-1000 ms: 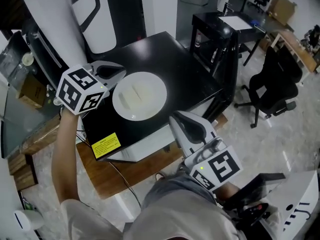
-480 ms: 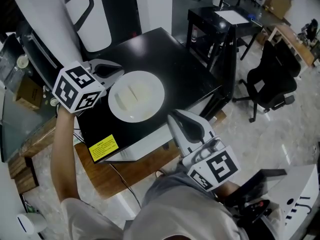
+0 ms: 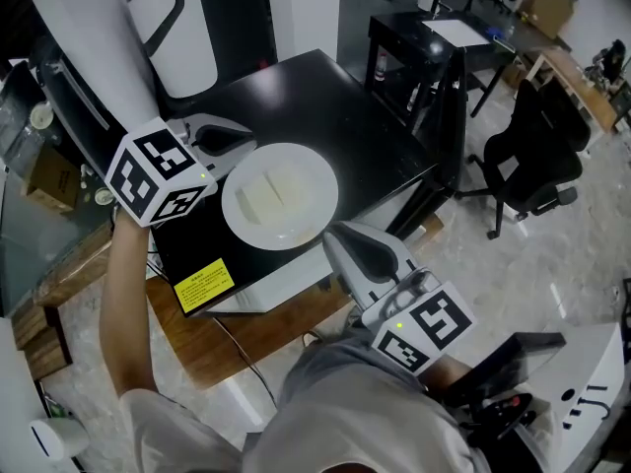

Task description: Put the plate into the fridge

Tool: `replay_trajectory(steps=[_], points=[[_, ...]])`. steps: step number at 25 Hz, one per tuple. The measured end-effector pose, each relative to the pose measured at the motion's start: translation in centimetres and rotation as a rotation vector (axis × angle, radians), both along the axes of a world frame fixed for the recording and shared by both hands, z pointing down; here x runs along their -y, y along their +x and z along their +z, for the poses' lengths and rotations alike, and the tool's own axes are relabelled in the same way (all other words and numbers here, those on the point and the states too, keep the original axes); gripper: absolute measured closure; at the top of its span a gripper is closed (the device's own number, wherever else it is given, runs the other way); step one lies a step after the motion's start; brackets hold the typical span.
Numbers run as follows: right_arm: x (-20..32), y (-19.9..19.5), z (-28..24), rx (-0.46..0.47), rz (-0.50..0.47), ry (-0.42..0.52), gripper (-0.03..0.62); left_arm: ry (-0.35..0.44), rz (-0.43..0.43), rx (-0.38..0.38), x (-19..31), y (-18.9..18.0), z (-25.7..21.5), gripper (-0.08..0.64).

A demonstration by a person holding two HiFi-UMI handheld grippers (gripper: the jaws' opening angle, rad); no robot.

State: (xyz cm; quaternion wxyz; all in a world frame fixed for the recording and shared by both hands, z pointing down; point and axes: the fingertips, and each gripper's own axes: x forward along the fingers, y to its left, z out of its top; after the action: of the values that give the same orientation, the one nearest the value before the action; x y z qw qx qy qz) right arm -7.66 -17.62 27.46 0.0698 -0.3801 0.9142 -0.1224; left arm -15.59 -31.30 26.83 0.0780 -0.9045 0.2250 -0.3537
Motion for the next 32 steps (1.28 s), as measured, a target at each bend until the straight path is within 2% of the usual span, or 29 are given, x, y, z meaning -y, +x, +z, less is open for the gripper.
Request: replay_trajectory(steps=[4,8,13,16,21,32], points=[[0.2,-0.1,0.8,0.078,-0.060,-0.089,0.569,0.002,0.028,0.000,-0.2,0.9,0.2,0.540],[-0.8,-0.3,0.5,0.211,-0.147,-0.196,0.511,0.031,0.028,0.025,-1.4,1.0,0.1,0.540],[-0.8,0.1,0.3,0.371,-0.196,-0.342,0.508,0.042,0.027,0.033,-1.8,1.1,0.2,0.540],[-1.1,-0.2,0.1,0.409,-0.208,-0.392,0.508,0.047,0.033,0.039,-2.3,1.1,0.1,0.540],[-4.2,-3.1,-0.3,0.511,-0.279,-0.503,0.508,0.031,0.069,0.024,-5.7,-0.4,-0.3,0.540],[-3.5,-4.3,-0.6,0.663,-0.362,-0.667,0.508,0.023,0.157,0.039,-5.9,1.9,-0.1,0.540]])
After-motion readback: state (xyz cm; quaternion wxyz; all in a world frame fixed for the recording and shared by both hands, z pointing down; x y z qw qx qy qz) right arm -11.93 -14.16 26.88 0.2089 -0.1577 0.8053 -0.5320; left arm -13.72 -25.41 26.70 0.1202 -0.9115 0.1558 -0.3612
